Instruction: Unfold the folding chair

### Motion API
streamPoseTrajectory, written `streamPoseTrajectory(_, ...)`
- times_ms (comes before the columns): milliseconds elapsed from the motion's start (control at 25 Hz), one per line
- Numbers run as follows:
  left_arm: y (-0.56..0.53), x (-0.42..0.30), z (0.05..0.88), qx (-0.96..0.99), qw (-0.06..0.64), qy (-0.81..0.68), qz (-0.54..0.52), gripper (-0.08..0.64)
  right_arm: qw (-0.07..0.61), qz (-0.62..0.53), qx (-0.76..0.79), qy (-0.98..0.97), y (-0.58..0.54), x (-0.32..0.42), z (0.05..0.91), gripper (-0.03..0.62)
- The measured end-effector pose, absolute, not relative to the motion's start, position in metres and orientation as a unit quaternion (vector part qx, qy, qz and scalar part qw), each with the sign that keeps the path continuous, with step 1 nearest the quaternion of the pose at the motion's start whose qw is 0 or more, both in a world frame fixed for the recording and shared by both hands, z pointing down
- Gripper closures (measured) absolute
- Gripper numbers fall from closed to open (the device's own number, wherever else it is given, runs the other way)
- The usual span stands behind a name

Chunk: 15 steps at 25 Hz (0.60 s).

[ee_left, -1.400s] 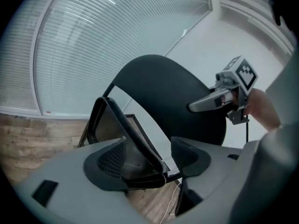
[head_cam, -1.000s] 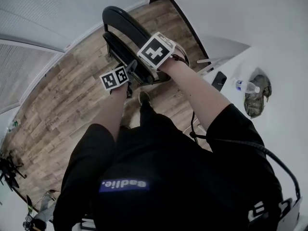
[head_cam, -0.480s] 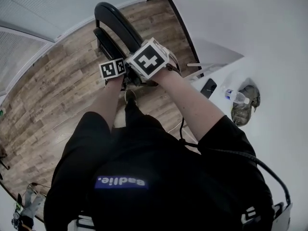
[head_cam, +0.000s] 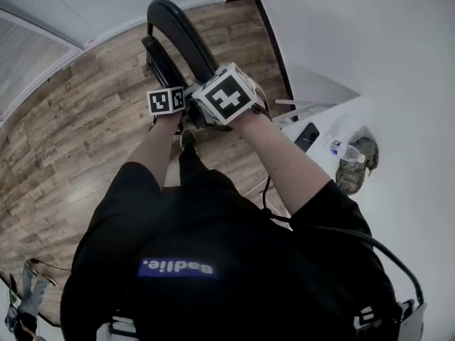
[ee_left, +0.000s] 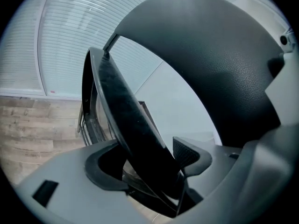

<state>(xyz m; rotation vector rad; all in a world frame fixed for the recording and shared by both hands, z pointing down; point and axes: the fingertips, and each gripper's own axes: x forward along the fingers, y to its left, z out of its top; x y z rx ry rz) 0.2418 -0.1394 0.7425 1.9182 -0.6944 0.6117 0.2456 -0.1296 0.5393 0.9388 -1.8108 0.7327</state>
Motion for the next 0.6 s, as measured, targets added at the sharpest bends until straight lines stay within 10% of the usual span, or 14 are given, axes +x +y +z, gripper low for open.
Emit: streamPoseTrajectory(600, -0.12, 0.155, 0.74, 0.797, 0.49, -0.287, 0.206, 0.297, 0.45, 0.313, 0.386, -0.742, -0.12, 0.212, 0.542, 0.489)
